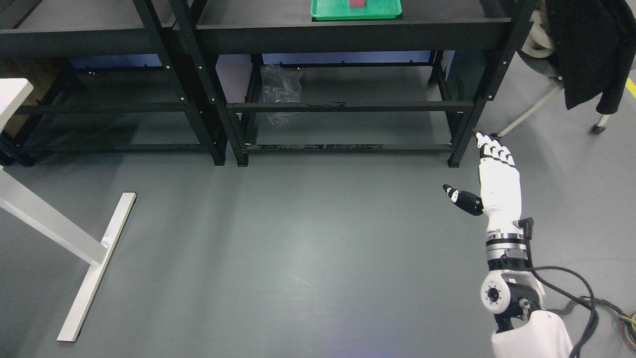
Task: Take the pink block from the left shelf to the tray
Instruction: 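Drive toward the black shelf, bringing the right hand beside the green tray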
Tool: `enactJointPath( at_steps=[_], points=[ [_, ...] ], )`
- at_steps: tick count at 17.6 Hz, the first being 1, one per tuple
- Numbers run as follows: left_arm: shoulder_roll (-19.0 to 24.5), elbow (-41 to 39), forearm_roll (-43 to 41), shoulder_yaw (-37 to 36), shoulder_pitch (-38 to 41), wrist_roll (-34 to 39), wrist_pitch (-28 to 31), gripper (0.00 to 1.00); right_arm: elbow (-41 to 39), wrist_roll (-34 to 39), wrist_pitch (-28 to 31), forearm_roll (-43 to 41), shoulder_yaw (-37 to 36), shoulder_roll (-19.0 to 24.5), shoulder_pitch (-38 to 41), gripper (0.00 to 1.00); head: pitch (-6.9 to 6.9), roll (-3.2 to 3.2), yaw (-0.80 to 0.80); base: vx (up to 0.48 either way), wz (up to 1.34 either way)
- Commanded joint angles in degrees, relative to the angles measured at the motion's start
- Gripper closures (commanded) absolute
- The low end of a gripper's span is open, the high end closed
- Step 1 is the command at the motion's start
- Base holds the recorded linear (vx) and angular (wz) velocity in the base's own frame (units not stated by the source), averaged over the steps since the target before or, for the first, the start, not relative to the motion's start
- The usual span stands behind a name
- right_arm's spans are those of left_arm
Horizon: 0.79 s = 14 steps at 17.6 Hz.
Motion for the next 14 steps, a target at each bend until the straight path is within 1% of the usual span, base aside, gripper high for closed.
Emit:
enactJointPath(
  at_steps=[1, 7, 14],
  points=[
    [1.00, -1.00, 0.00, 0.00, 1.85, 0.00, -0.01, 0.00, -0.36, -0.05, 0.03, 13.89, 0.13, -0.42, -1.02, 0.01, 0.00, 0.00, 0.00, 0.126, 0.16],
    [1.00, -1.00, 0.00, 0.00, 1.85, 0.00, -0.01, 0.00, -0.45, -0.13, 0.03, 12.83, -1.88, -0.51, -1.02, 0.01, 0.00, 0.00, 0.00, 0.137, 0.11],
    [1.00, -1.00, 0.00, 0.00, 1.85, 0.00, -0.01, 0.00, -0.36, -0.22, 0.03, 11.78, -1.89, -0.42, -1.54, 0.01, 0.00, 0.00, 0.00, 0.188, 0.07]
  ],
)
